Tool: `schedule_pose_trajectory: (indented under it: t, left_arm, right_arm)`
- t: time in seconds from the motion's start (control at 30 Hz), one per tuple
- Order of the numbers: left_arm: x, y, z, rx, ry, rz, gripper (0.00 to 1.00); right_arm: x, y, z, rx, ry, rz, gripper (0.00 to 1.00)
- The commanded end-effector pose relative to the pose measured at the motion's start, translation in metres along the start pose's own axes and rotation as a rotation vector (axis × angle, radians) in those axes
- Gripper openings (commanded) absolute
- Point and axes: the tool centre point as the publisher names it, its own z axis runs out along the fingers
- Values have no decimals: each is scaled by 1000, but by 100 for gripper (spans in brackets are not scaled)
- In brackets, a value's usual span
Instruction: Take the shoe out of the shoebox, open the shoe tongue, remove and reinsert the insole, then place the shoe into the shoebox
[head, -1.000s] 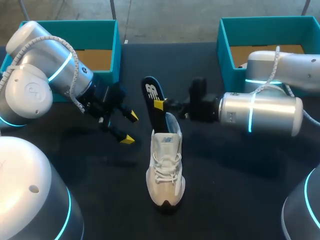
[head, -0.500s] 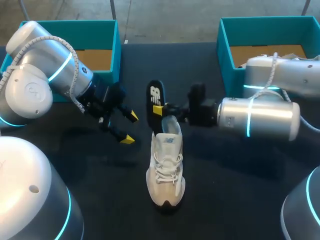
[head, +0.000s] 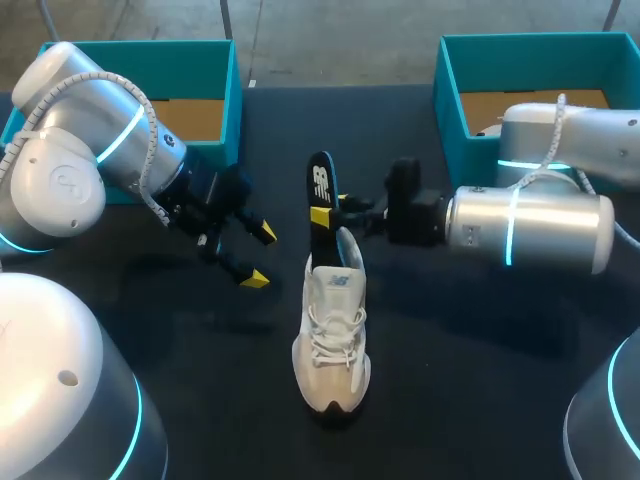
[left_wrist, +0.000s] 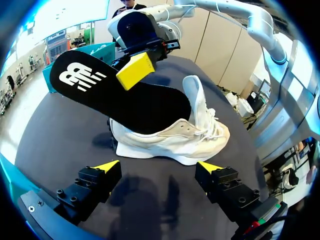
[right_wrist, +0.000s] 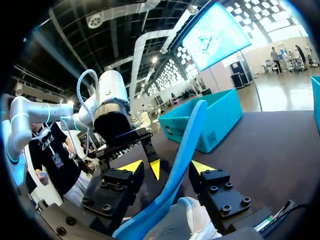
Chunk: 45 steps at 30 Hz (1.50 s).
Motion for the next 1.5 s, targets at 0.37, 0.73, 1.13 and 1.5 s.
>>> schedule_pose_trajectory:
  t: [0.37, 0.73, 1.13, 1.5]
  left_arm:
    - [0, 0, 0, -2, -1, 0, 100]
    - [0, 0, 0, -2, -1, 0, 100]
    - [0, 0, 0, -2, -1, 0, 100]
    - [0, 0, 0, -2, -1, 0, 100]
  right_arm:
    - [0, -5, -16, 210, 398, 58, 57]
    - [10, -14, -24, 382, 335, 180, 52]
    - [12, -20, -25, 503, 221, 210, 49]
    - [17, -28, -27, 652, 201, 243, 52]
